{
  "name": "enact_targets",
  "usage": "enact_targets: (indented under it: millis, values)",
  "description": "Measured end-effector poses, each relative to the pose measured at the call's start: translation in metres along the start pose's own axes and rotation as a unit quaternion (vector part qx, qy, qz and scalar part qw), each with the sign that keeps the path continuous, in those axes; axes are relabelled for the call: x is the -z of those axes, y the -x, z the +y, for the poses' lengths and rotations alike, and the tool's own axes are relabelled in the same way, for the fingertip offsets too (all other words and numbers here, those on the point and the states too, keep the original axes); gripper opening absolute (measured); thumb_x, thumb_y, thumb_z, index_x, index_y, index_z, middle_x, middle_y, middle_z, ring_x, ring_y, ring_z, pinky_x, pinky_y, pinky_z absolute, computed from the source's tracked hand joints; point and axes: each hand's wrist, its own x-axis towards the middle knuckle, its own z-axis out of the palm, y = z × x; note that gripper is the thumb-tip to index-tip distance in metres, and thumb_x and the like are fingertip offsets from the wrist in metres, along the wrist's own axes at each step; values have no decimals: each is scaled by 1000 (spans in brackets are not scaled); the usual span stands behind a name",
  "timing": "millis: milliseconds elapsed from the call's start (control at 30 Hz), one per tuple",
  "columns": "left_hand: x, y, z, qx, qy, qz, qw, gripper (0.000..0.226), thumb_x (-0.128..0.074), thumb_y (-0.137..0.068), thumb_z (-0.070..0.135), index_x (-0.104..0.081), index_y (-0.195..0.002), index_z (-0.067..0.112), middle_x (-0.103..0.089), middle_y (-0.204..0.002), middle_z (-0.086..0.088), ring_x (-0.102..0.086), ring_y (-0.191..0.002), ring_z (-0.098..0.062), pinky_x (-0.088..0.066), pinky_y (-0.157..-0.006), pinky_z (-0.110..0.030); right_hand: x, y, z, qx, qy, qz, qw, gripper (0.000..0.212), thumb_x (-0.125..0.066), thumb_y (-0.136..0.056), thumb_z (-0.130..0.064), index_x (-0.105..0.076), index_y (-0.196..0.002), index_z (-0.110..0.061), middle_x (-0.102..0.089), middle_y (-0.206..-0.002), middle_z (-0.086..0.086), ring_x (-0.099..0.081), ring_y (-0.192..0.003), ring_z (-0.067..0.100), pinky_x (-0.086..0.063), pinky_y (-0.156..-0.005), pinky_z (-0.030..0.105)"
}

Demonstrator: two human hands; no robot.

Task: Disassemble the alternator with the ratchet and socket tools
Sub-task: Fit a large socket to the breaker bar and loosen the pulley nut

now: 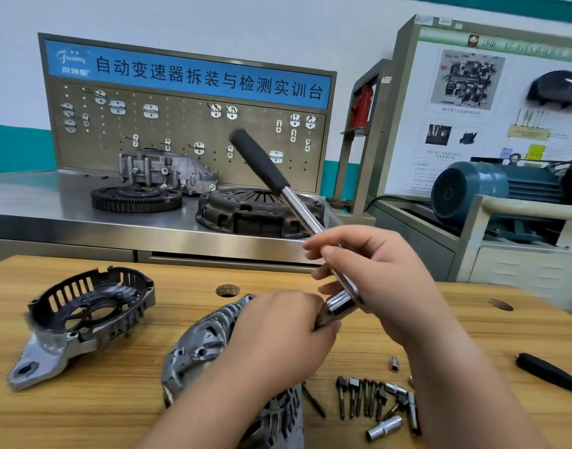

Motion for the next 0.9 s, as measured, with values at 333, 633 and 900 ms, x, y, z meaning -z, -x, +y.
enact_targets:
  millis: [333, 633, 900]
  values:
    - [-4, 0, 0, -4, 5, 2, 1000, 43, -49, -88, 50, -38, -57, 22, -46, -57, 7, -45, -60, -12, -30, -49, -26, 6, -1, 6, -68, 158, -1, 985, 32, -52, -96, -16, -69, -79, -36, -65, -78, -11, -65, -69, 2, -48, -55, 16]
    - [-1, 1, -3, 6, 32, -12, 999, 42, -49, -85, 55, -45, -57, 25, -56, -58, 7, -52, -62, -7, -31, -49, -25, 14, -1, 3, 103, -75, -159, 979, 22, -65, -72, -11, -77, -81, -28, -62, -81, -1, -49, -67, 47, -40, -50, 49]
    - [-1, 1, 1, 3, -6, 3, 1000, 37, -45, -90, 47, -39, -61, 24, -48, -60, 6, -45, -61, -13, -27, -47, -25, 7, -2, 6, -1, -60, -69, 996, 22, -62, -79, -17, -78, -89, -30, -69, -84, 5, -66, -72, 17, -51, -64, 40]
